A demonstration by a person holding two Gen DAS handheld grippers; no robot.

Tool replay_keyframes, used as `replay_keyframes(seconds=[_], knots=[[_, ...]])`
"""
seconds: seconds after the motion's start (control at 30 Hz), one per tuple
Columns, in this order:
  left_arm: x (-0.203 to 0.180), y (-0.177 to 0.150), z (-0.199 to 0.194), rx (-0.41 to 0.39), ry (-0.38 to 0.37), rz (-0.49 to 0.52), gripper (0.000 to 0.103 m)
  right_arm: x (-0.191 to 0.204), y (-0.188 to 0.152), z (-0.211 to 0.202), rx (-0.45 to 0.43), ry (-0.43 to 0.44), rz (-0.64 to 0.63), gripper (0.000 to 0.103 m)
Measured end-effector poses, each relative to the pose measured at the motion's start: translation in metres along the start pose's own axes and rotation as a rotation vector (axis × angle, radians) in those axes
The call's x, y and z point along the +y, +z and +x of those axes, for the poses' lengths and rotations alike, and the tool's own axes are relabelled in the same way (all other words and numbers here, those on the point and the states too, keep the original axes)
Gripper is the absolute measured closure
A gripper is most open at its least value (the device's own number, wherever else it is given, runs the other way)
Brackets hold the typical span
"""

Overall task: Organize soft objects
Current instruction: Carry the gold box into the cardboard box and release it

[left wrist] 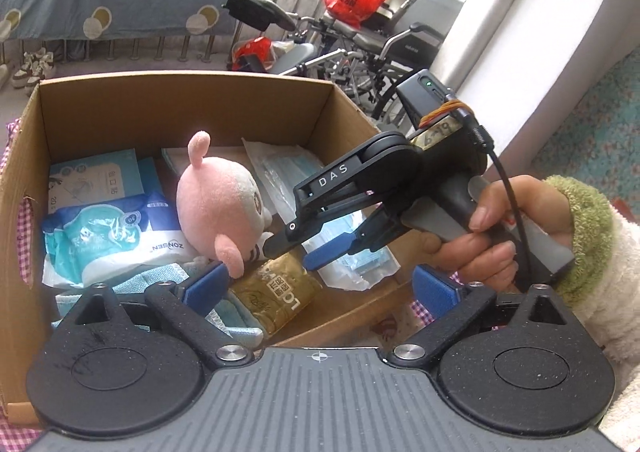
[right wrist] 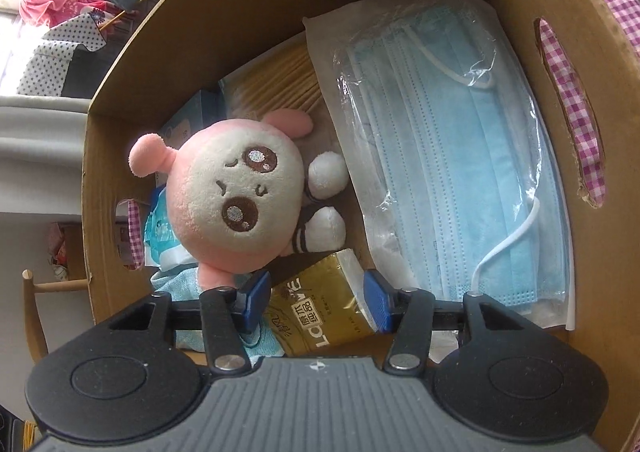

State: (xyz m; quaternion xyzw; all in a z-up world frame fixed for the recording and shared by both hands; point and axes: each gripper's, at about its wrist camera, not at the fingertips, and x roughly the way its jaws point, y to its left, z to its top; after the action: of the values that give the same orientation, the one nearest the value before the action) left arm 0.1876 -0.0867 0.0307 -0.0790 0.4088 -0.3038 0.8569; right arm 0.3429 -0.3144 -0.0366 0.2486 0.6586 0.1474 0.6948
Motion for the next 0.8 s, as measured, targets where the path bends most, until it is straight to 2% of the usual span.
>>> replay_keyframes(seconds=[0.17,0.47,0.63,0.8], knots=[[0.007,-0.009,-0.024,-0.059,-0.002,0.018,0.001,0.015,0.001,0.009,0.020,-0.022,-0.032,0.044],[0.011,-0.020,-0.035,-0.089,-0.001,0.015,0.001,0.025,-0.002,0.005,-0.016,-0.035,-0.052,0.041],[0.012,-0.024,-0.046,-0.111,-0.006,0.000,0.001,0.023,-0.012,-0.026,-0.100,0.009,-0.044,0.041],[0.012,-0.031,-0.062,-0.127,-0.017,-0.018,0.001,0.014,-0.051,-0.082,-0.234,0.097,-0.039,0.041]])
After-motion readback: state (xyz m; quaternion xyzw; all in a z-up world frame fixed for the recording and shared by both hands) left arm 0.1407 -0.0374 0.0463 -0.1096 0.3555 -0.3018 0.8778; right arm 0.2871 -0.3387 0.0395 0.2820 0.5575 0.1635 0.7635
